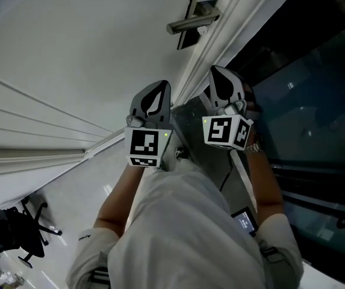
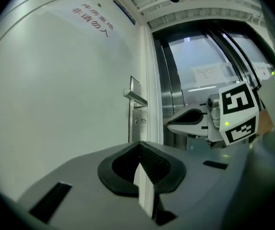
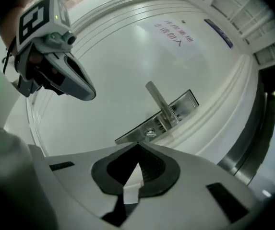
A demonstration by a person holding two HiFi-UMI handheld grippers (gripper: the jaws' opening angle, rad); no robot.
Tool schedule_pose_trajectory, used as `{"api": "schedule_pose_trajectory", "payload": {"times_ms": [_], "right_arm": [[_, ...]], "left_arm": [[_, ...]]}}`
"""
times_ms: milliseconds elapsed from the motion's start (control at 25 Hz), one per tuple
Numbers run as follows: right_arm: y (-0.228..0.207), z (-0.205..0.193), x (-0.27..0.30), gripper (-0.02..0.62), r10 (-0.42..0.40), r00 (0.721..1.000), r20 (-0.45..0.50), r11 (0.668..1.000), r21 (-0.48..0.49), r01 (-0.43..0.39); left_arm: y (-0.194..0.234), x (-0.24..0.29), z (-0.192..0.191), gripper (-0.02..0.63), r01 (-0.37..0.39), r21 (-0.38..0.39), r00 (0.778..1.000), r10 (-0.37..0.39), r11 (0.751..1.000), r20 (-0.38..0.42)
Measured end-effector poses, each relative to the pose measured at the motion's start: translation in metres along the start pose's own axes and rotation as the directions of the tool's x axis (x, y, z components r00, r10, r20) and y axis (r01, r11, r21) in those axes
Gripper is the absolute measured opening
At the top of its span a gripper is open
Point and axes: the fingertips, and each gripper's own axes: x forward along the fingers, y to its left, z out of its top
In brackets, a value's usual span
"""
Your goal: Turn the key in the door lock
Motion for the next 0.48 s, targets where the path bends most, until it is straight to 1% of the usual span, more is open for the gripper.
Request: {"api": "schedule_pose_trajectory", "payload": {"times_ms": [80, 160, 240, 280, 320, 400, 480], "right_arm": [[-0.007, 0.005, 0.012, -0.003, -0.010, 1.000, -0.004, 0.996, -0.083, 0.010], [-0.014, 0.011, 0.023, -0.003, -0.021, 1.000, 0.009, 0.987, -0.161, 0.022], [-0.018, 0.016, 0.033, -0.003, -0.002, 1.000, 0.027, 0.979, -0.204, 0.007], [-0.017, 0.016, 0.039, 0.009, 0.015, 1.000, 0.025, 0.975, -0.222, -0.009], [-0.016, 0.015, 0.046, 0.060, 0.029, 0.999, 0.014, 0.969, -0.245, -0.025], [-0.015, 0.010, 0.059, 0.108, 0.037, 0.999, -0.010, 0.953, -0.301, -0.038], [-0.018, 0.007, 0.072, 0.123, 0.013, 1.000, -0.026, 0.935, -0.355, -0.021]], "left_arm": [[0.001, 0.005, 0.003, 0.009, -0.014, 0.019, 1.000, 0.014, 1.000, 0.000], [0.003, 0.008, 0.008, 0.009, -0.034, 0.015, 0.999, 0.033, 0.999, 0.014], [0.007, 0.013, 0.014, 0.009, -0.064, 0.021, 0.997, 0.064, 0.998, 0.031], [0.008, 0.015, 0.017, 0.009, -0.078, 0.025, 0.996, 0.077, 0.997, 0.038], [0.007, 0.016, 0.020, 0.009, -0.086, 0.026, 0.995, 0.085, 0.996, 0.045], [0.006, 0.020, 0.024, 0.009, -0.092, 0.019, 0.994, 0.091, 0.996, 0.053], [0.007, 0.024, 0.025, 0.009, -0.094, 0.013, 0.994, 0.094, 0.995, 0.053]]}}
